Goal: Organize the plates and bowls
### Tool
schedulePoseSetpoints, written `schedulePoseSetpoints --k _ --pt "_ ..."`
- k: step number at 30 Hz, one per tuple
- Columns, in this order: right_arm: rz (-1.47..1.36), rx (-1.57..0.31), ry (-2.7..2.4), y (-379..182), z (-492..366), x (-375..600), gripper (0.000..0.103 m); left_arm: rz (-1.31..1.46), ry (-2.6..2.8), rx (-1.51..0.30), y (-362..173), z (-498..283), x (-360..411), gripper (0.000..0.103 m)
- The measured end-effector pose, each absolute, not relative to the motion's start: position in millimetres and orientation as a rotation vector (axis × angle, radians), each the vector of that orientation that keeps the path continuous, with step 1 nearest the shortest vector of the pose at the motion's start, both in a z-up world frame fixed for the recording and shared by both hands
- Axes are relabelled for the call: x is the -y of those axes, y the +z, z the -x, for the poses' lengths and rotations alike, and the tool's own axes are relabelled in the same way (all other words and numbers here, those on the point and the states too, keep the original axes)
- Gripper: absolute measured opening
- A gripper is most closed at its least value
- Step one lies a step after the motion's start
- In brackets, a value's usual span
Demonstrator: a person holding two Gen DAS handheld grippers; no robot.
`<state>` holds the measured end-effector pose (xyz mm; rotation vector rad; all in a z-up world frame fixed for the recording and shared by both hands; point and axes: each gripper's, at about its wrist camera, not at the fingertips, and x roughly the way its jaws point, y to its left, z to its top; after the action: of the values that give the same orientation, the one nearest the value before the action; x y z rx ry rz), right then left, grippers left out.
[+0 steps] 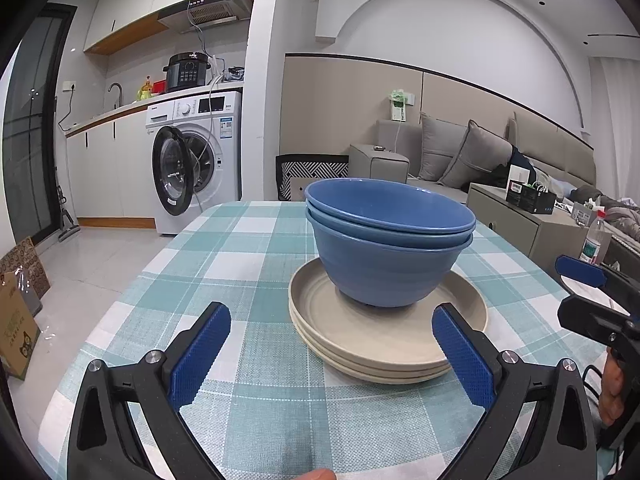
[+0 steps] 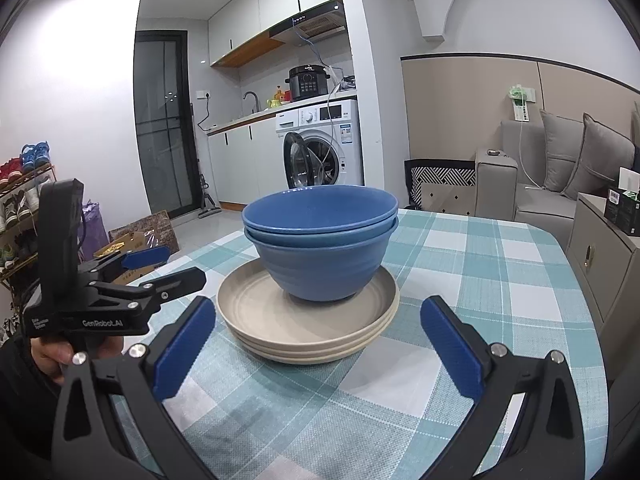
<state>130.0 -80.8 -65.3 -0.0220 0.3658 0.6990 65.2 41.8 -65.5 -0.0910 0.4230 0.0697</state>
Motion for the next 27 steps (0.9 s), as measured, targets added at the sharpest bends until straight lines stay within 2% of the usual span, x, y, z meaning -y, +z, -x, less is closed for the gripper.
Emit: schedulePoseSetpoints --k 27 --pt "0.037 -0.361 0.703 -64.8 -127.1 79.0 0.103 0.107 0.075 -0.418 -65.9 -64.9 -43.6 0.103"
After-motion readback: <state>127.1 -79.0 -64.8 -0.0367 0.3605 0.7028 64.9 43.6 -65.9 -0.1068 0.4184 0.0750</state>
